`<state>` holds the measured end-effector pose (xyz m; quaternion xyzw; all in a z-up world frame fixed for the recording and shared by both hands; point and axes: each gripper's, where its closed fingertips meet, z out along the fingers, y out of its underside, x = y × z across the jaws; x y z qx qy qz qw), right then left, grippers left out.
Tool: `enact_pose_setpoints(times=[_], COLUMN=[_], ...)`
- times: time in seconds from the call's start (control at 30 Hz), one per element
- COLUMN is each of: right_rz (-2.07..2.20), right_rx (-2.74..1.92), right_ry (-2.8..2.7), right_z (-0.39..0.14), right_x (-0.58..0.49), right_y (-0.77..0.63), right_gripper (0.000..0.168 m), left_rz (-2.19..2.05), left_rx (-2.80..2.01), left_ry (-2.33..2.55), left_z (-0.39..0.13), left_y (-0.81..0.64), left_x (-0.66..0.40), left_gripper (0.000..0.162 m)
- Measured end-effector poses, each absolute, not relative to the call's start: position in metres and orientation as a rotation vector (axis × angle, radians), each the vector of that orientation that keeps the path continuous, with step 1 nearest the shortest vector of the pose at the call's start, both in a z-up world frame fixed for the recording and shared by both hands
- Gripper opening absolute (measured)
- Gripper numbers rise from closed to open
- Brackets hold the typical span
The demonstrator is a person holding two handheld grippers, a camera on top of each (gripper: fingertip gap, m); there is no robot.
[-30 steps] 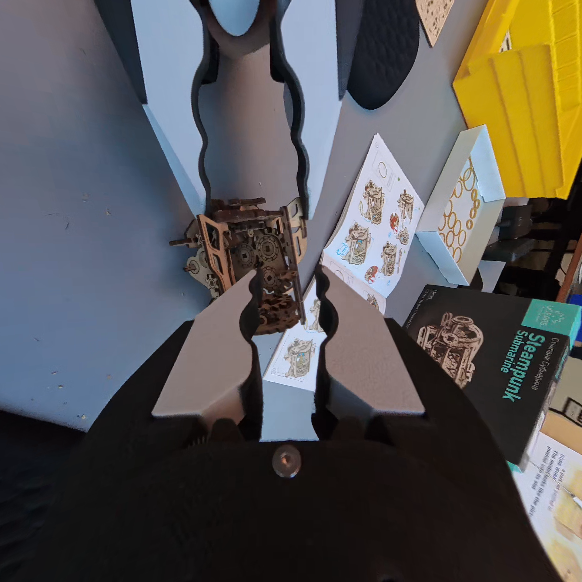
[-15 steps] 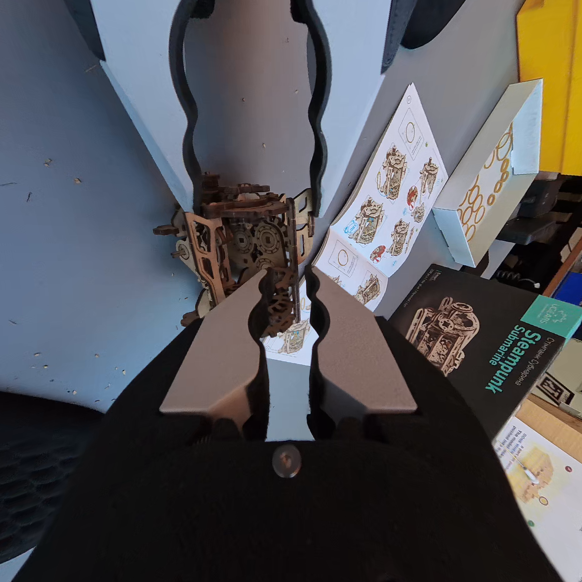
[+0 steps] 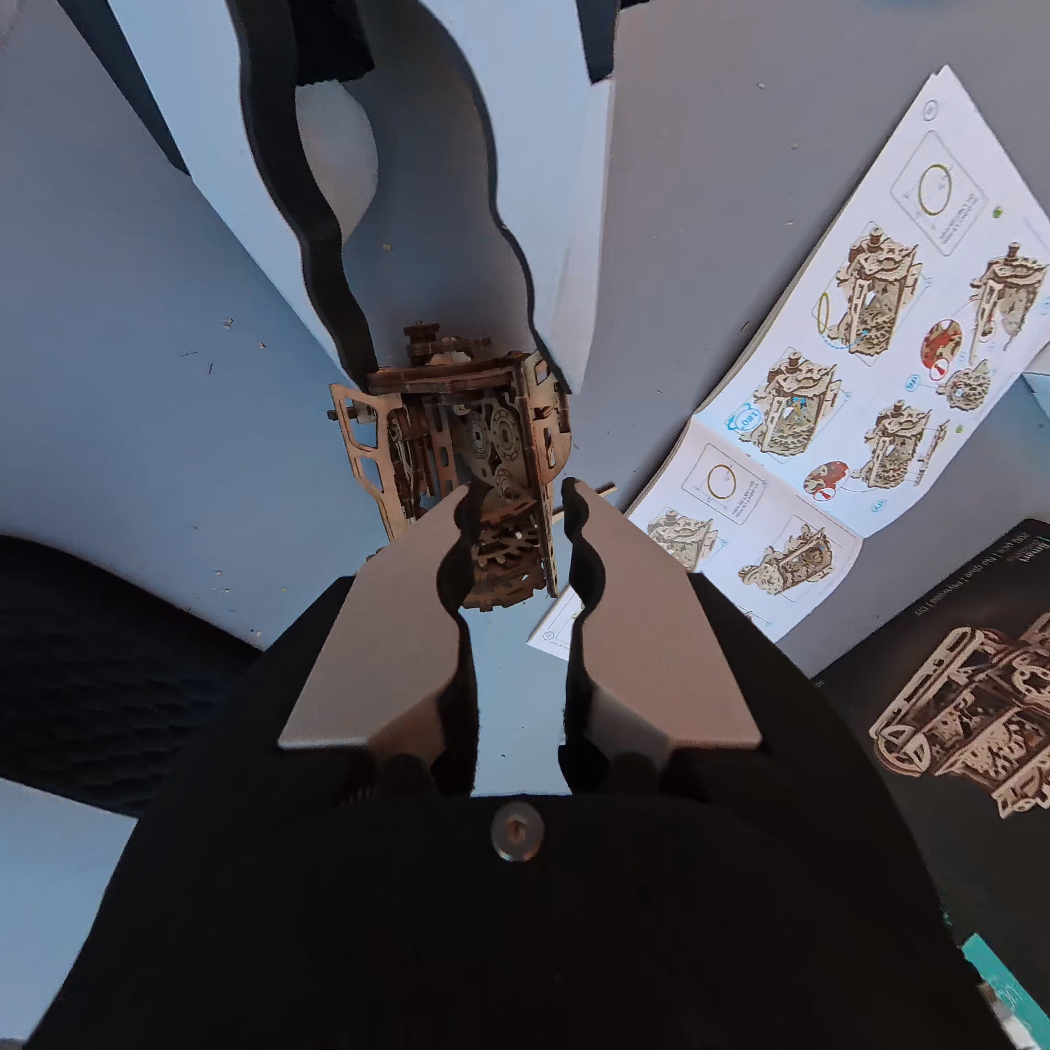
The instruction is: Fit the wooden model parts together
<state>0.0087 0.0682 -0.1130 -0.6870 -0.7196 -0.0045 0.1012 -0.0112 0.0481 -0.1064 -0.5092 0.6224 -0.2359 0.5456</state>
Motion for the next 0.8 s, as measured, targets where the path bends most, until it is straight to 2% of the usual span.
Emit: enact_pose_setpoints(times=[0.1,0.37,0.7,0.8], right_rz=[-0.045,-0.568,-0.572,-0.603], right_rx=[-2.063,-1.977,-2.022,-2.022], right_ry=[-2.155,-2.121,-2.168,-2.168], right_z=[-0.114,-0.115,-0.113,-0.115], right_x=[0.009,0.014,0.015,0.016], right_y=[0.068,0.077,0.077,0.081], right_gripper=[0.025,0.022,0.018,0.024], left_rz=[-0.566,-0.564,-0.553,-0.558], left_rx=[-1.222,-1.247,-1.257,-1.259], left_ry=[1.467,1.448,1.439,1.435], left_z=[-0.107,-0.106,-0.107,-0.106], left_y=[0.049,0.051,0.053,0.054], left_x=[-0.011,-0.010,-0.010,-0.010], left_gripper=[0.059,0.059,0.060,0.060])
